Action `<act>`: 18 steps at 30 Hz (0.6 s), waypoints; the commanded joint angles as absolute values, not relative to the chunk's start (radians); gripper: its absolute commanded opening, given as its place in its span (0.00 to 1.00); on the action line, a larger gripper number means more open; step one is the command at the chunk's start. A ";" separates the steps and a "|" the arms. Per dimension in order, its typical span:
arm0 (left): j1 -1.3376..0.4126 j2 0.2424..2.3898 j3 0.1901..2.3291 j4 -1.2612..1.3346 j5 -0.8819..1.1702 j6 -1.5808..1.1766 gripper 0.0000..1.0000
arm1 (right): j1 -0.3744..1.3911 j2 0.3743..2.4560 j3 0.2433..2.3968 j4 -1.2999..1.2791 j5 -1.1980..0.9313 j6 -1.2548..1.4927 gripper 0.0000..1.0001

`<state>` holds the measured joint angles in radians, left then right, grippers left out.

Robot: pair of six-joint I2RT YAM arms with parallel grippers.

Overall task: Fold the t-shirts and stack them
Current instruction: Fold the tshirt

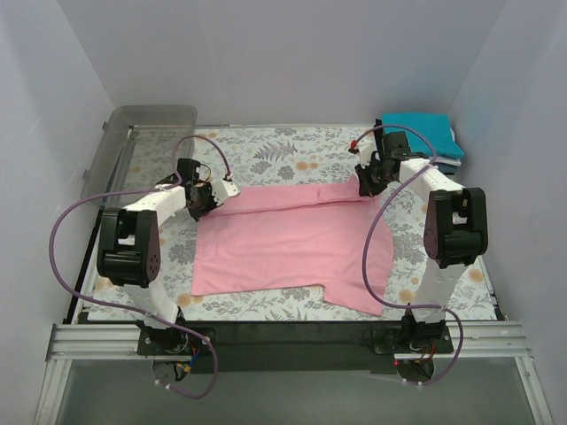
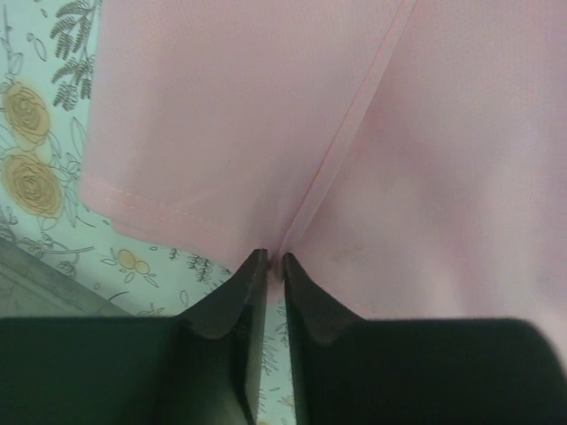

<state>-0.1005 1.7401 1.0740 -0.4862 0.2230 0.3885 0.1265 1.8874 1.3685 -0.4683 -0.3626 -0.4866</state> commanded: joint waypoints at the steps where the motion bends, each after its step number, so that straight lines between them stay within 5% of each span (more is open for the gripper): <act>1: -0.103 1.721 1.103 -0.567 0.248 0.379 0.16 | 0.121 1.882 1.367 -0.508 -0.388 -0.526 0.15; 4: -0.104 1.678 1.185 -0.670 0.329 0.361 0.30 | 0.118 1.856 1.379 -0.551 -0.411 -0.523 0.35; 7: -0.144 1.670 1.282 -0.751 0.448 0.301 0.36 | 0.094 1.848 1.413 -0.600 -0.437 -0.499 0.45; 18: -0.425 1.975 1.658 -0.589 0.572 -0.395 0.38 | 0.054 1.996 1.647 -0.664 -0.465 -0.301 0.45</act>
<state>-0.3927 1.8751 1.5822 -0.6537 0.5140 -0.0887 0.0498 1.9480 1.5719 -0.6300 -0.4267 -0.3836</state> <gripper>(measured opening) 0.379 0.445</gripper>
